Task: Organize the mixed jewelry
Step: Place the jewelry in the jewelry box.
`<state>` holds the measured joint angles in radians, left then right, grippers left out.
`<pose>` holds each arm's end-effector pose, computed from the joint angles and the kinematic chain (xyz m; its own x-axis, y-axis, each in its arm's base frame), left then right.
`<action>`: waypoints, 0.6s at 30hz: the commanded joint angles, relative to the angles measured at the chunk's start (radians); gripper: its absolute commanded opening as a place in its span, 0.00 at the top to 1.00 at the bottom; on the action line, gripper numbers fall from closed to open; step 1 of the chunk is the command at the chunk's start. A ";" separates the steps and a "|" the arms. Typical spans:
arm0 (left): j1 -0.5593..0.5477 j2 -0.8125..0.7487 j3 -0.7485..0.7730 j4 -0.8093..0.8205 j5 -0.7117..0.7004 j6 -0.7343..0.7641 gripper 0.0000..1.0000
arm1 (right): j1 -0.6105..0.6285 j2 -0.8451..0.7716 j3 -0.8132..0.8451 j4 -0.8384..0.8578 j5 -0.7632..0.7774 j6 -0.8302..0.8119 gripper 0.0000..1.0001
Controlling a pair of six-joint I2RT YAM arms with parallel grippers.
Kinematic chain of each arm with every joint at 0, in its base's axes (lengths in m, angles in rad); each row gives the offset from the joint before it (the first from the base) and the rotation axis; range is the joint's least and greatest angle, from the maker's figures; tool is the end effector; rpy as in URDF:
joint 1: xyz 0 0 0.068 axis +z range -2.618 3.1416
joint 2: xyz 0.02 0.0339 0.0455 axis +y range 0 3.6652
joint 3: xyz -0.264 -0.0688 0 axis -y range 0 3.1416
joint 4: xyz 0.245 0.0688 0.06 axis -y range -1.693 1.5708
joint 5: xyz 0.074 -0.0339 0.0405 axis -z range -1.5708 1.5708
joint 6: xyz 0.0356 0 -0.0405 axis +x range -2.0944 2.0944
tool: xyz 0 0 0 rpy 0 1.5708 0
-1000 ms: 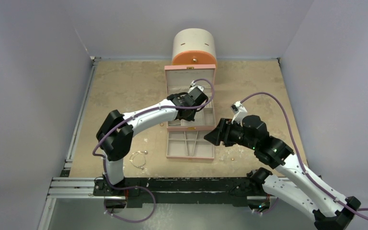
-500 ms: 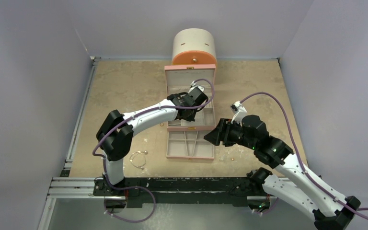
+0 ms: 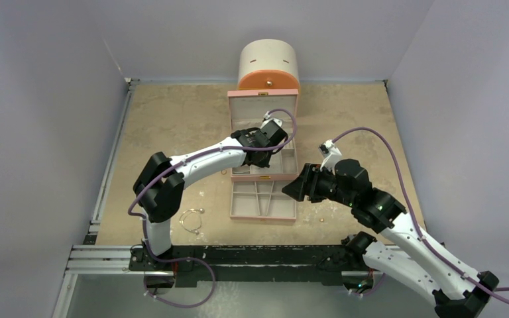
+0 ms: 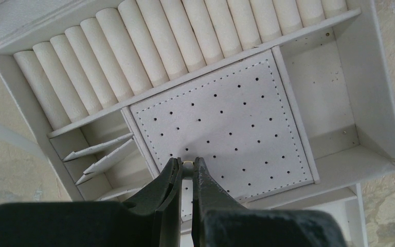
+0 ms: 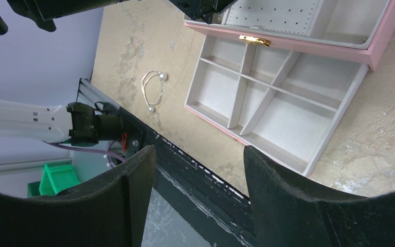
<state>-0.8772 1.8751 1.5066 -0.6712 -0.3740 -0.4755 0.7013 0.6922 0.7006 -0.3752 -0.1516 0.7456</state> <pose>0.2680 -0.3020 0.2407 -0.7636 0.2519 -0.5945 0.2789 0.9591 0.0482 0.1212 0.1094 0.3049 -0.7071 0.2807 -0.6491 -0.3618 0.6450 0.6731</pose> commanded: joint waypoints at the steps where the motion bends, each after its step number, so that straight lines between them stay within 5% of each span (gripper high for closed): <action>1: 0.004 -0.018 0.009 0.032 -0.022 0.006 1.00 | 0.004 -0.016 -0.001 0.035 -0.012 0.007 0.34; 18: 0.004 0.000 -0.001 0.033 -0.001 0.003 1.00 | 0.005 -0.023 -0.006 0.030 -0.008 0.009 0.34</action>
<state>-0.8772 1.8759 1.5066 -0.6674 -0.3737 -0.4755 0.7013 0.6785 0.6949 -0.3752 -0.1516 0.7483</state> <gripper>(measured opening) 0.058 0.661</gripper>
